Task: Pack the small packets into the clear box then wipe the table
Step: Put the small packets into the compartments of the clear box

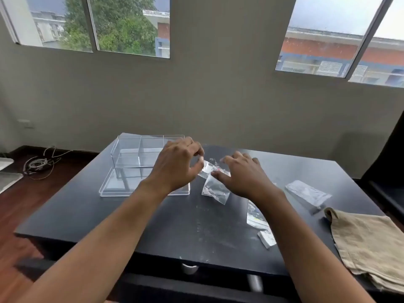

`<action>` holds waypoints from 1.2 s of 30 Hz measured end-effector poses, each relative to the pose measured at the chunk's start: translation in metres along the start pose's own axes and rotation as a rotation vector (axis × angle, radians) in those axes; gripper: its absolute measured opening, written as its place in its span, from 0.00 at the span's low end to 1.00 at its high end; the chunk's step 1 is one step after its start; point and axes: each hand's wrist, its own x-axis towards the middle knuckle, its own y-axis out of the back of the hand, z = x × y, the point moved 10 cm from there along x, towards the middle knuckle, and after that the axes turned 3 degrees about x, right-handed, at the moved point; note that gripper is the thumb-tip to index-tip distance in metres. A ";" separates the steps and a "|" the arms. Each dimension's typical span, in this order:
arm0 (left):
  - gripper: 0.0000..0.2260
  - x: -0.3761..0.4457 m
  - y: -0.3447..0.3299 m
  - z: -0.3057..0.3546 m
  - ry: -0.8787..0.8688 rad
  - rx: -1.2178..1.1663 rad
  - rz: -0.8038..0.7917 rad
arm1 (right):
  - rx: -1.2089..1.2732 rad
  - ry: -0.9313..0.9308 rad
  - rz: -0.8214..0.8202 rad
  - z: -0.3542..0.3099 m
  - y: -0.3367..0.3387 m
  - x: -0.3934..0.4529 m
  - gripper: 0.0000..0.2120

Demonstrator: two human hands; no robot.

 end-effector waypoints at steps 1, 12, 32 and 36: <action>0.07 0.000 -0.006 0.000 -0.016 -0.001 -0.025 | 0.008 -0.010 -0.035 0.001 -0.005 0.002 0.29; 0.16 -0.008 -0.045 -0.014 -0.023 0.051 -0.206 | 0.059 -0.010 -0.193 0.003 -0.018 0.006 0.30; 0.23 0.017 -0.072 -0.013 0.140 0.397 -0.386 | 0.554 -0.093 0.075 0.031 0.012 0.012 0.07; 0.22 0.019 -0.078 -0.022 0.258 0.313 -0.419 | 0.560 -0.157 0.180 0.045 0.018 0.011 0.07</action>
